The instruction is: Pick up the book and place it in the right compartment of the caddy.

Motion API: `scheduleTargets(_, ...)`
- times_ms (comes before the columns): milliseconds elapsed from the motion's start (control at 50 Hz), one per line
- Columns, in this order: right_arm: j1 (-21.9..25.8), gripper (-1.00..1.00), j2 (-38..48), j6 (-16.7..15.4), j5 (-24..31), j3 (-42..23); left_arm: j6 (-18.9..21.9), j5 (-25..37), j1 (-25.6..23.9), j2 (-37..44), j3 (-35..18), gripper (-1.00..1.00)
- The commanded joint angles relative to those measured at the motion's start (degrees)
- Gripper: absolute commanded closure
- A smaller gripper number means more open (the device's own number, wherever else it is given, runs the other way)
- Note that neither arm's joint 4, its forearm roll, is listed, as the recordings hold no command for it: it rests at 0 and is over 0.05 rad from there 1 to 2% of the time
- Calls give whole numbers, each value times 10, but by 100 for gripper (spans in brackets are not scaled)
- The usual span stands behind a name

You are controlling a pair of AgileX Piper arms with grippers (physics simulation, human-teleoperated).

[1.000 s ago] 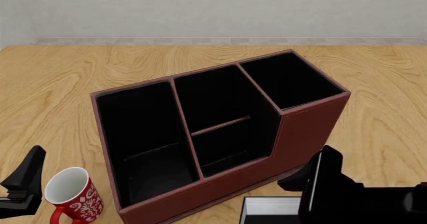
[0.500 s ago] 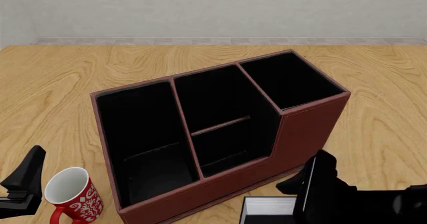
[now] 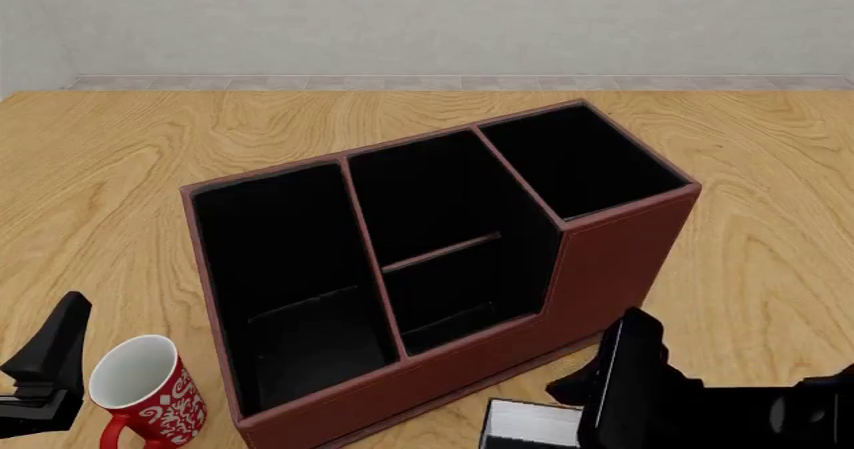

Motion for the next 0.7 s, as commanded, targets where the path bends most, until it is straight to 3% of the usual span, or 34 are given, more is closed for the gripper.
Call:
scheduleTargets(20, 10, 100, 6, 11, -7, 10, 0, 0, 0, 0, 0, -100)
scheduleTargets(300, 13, 100, 1, 10, 0, 5, 0, 0, 0, 0, 0, -100)
scheduleTargets(700, -5, 100, -59, -27, 76, -48, 0, 0, 0, 0, 0, -100)
